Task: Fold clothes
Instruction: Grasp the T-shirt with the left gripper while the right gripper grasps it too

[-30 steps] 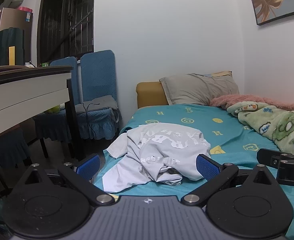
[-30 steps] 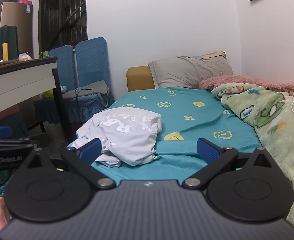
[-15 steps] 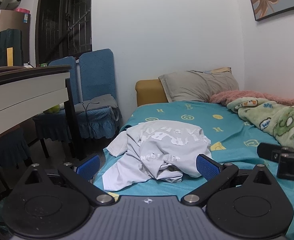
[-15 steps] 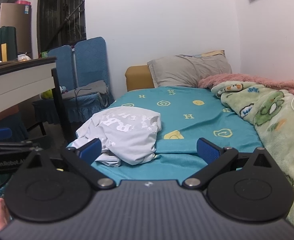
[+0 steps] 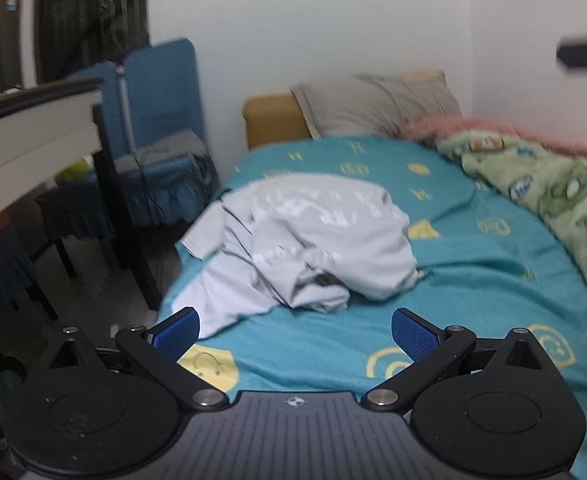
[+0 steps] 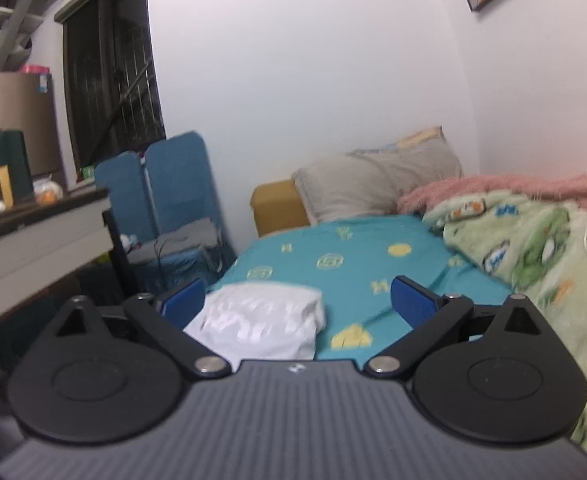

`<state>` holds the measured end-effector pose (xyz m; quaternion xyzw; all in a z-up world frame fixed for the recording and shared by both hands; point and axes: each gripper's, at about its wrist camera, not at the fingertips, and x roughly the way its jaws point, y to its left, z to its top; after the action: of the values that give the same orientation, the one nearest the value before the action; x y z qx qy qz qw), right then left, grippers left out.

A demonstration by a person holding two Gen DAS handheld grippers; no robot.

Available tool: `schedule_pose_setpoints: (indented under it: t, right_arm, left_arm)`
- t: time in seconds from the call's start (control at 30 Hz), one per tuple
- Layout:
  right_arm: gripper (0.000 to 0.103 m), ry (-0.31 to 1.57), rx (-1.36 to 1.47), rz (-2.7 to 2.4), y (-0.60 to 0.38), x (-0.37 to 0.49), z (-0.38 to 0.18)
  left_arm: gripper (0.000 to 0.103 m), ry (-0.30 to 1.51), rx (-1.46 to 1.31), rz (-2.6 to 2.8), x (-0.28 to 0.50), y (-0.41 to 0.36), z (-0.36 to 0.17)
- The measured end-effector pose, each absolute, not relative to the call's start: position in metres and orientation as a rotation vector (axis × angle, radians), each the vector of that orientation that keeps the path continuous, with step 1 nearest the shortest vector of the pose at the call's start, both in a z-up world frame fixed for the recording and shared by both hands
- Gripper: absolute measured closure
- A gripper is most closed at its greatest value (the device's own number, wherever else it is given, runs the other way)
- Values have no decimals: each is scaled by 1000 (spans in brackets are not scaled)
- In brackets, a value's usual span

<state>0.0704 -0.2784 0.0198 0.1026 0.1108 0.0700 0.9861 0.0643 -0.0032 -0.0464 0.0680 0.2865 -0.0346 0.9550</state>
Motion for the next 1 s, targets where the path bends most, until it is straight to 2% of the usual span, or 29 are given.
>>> schedule_pose_setpoints:
  t: [0.1,0.23,0.37,0.47,0.6,0.67,0.7,0.77,0.83,1.0]
  right_arm:
    - [2,236,201,125,-286,84,22]
    - [2,320,260,139,-297,98,-13]
    - [2,446,331,204,-302,115,-52]
    - [2,469,335,222,-295,125,-69]
    - [2,482,339,215,-286,143,-89]
    - [2,495,333,206,-282,150,-100]
    - [2,497,322,201,-282,152,-105]
    - [1,505,292,187,-280,154,-114]
    - [1,508,280,169,-282,156,-117]
    - [1,427,288,130,-289,145,-108]
  left_arm:
    - [0,662,130,-111,100,-4,-63]
    - [2,731,92,-87,154,1,-84]
    - [11,745,34,-64,204,9,-113]
    - [20,779,-81,-40,231,21,-134]
    - [26,789,-218,-32,248,37,-142]
    - [56,768,-263,-29,250,44,-137]
    - [62,757,-286,-28,251,47,-135]
    - [94,735,-331,-26,254,54,-130]
    - [98,684,-348,-48,249,55,-116]
    - [99,440,-229,-168,201,27,-42]
